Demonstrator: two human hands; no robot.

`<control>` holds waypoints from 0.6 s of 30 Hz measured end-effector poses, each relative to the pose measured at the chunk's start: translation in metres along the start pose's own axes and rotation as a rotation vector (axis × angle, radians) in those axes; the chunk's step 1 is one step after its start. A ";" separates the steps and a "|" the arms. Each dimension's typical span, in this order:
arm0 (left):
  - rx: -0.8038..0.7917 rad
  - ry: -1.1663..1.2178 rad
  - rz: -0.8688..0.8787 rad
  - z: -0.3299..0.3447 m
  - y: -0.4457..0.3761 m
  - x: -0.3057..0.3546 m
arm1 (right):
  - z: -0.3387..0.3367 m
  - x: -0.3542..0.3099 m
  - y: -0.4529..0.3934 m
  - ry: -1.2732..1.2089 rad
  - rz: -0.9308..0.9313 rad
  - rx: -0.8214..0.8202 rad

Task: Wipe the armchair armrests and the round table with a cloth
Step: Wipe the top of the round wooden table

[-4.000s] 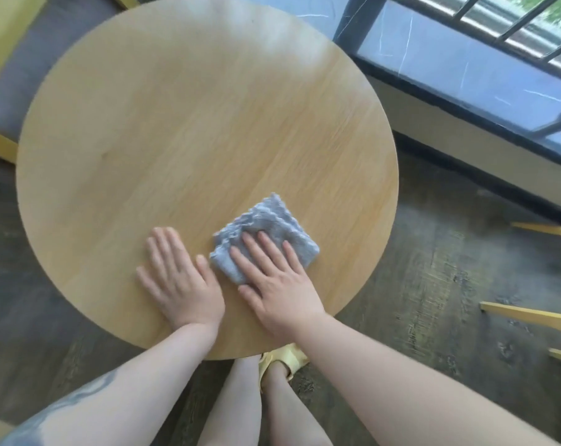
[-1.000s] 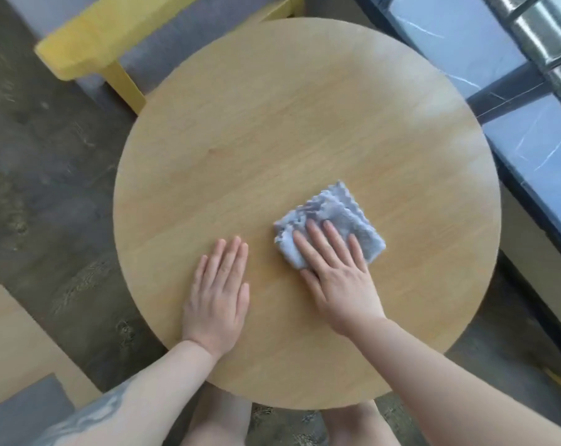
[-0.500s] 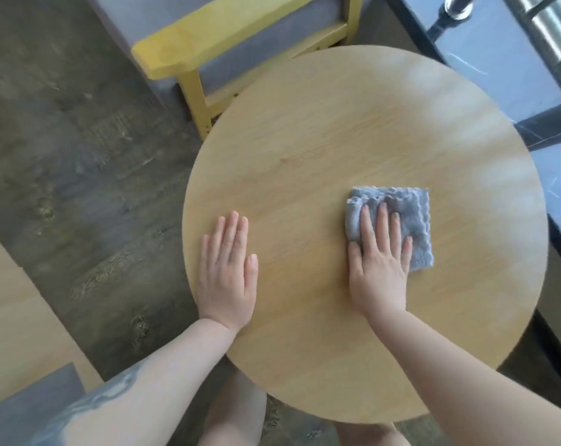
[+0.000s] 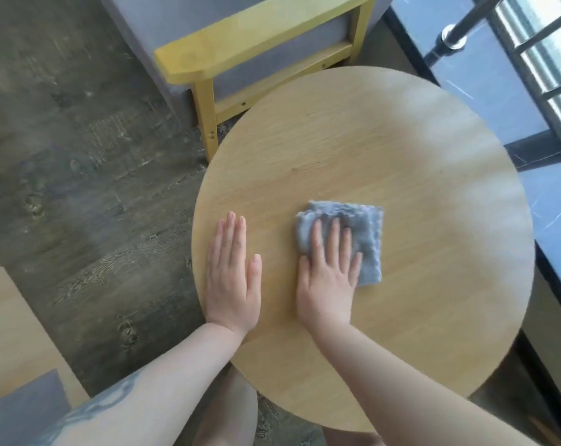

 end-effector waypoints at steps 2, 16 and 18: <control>0.014 0.029 -0.021 0.001 -0.001 -0.002 | 0.016 -0.039 0.004 0.041 -0.495 -0.170; 0.097 -0.178 -0.054 0.002 -0.073 0.014 | 0.000 -0.036 -0.062 0.124 -0.734 -0.203; 0.115 -0.212 -0.081 -0.001 -0.087 0.014 | -0.013 -0.023 -0.106 0.145 -0.661 -0.211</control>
Point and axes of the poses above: each hand's wrist, its own y-axis away from the middle knuckle, its own z-axis out of the palm, x = y × z, the point moved 7 cm from there along -y, towards the middle knuckle, and after that the axes turned 7 degrees about -z, right-handed, at the moved point
